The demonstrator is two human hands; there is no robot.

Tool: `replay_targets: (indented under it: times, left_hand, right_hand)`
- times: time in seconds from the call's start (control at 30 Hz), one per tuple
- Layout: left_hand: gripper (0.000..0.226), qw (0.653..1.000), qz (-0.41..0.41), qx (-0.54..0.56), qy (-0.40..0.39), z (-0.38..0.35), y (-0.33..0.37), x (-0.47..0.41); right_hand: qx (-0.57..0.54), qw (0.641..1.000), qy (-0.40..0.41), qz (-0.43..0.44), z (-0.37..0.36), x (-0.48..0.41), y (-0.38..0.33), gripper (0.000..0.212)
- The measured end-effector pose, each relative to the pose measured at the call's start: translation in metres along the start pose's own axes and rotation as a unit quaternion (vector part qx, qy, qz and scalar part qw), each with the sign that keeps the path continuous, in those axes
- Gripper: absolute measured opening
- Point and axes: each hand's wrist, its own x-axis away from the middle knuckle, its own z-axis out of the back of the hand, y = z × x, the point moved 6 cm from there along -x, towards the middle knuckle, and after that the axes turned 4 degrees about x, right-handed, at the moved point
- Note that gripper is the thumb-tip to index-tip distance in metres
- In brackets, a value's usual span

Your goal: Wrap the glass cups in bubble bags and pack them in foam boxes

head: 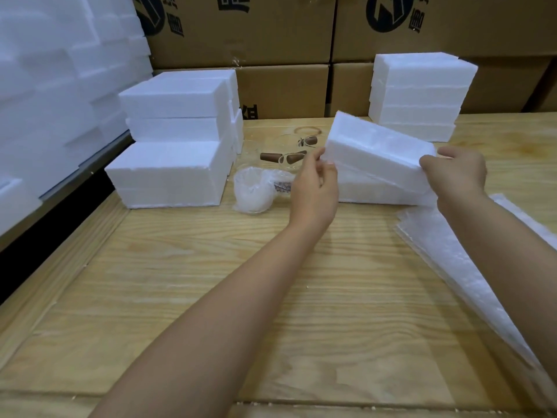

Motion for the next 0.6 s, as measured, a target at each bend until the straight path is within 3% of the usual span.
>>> replay_targets:
  times: [0.13,0.3,0.47,0.6]
  left_hand:
    - [0.034,0.999,-0.041,-0.008,-0.003,0.01,0.015,-0.003]
    - [0.017,0.992,-0.118,0.037,0.016,0.041,0.042,0.002]
    - [0.044,0.98,-0.185,-0.04,0.066,0.092,0.043,0.017]
    - [0.051,0.991,-0.132,0.021,-0.004,0.117,0.011,0.029]
  right_hand:
    - [-0.016,1.0,-0.007,-0.002,0.012,0.005,-0.008,0.041]
    - [0.011,0.997,-0.01,0.077,0.025,0.034,-0.03,0.039]
    - [-0.009,0.99,-0.034,0.138,0.022,0.081,-0.036,0.018]
    - [-0.018,0.98,-0.129,0.152,0.009,0.103,-0.031,0.013]
